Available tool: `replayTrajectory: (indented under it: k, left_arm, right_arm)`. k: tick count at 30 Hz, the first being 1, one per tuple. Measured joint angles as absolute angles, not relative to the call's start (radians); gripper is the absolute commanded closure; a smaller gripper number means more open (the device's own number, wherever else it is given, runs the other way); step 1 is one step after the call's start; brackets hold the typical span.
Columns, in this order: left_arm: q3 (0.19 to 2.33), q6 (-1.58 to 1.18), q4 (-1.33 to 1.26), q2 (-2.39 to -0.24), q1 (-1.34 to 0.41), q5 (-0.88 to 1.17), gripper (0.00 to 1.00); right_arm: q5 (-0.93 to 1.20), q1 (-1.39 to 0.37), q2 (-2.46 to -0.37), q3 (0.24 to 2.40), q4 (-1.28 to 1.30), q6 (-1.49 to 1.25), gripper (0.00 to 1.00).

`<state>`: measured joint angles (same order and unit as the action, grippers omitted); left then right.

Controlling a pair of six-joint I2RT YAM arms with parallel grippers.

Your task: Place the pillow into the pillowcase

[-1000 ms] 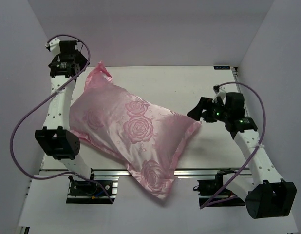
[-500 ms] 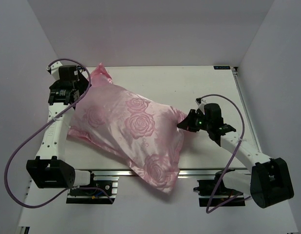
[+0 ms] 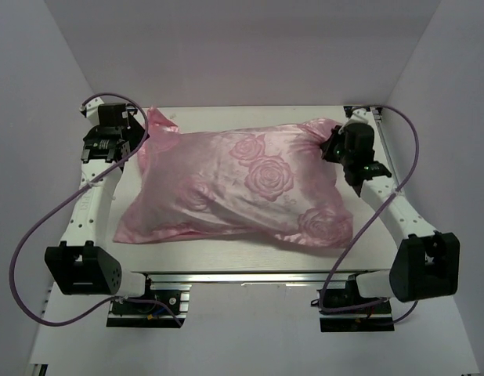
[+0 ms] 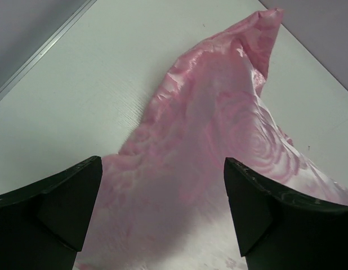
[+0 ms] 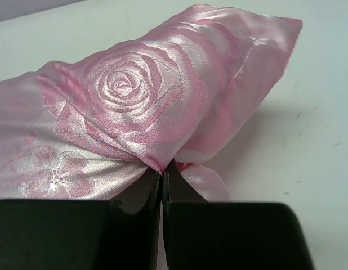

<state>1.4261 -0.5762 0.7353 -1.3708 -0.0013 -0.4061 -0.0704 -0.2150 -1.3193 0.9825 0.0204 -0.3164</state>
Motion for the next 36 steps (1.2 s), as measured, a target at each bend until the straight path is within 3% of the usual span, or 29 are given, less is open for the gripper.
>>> replayTrajectory:
  k: [2, 3, 5, 12, 26, 36]
  left_arm:
    - [1.436, -0.576, 0.743, -1.395, -0.001, -0.405, 0.02]
    - [1.442, -0.576, 0.748, -1.404, -0.001, -0.405, 0.02]
    - [1.456, -0.576, 0.760, -1.422, -0.001, -0.405, 0.02]
    - [1.496, -0.573, 0.785, -1.429, -0.001, -0.407, 0.02]
    - [1.496, -0.539, 0.783, -1.340, -0.001, -0.360, 0.02]
    - [1.462, -0.539, 0.780, -1.222, -0.001, -0.353, 0.02]
  right_arm:
    - [-0.074, -0.167, -1.369, 1.038, 0.029, -0.284, 1.00]
    - [-0.074, -0.147, -1.393, 1.062, 0.043, -0.273, 0.54]
    - [-0.082, -0.119, -1.439, 1.113, 0.085, -0.252, 0.11]
    - [-0.114, -0.099, -1.418, 1.201, 0.187, -0.209, 0.11]
    - [-0.162, -0.101, -0.980, 1.193, 0.384, -0.254, 0.11]
    - [-0.143, -0.101, -0.835, 1.023, 0.447, -0.263, 0.11]
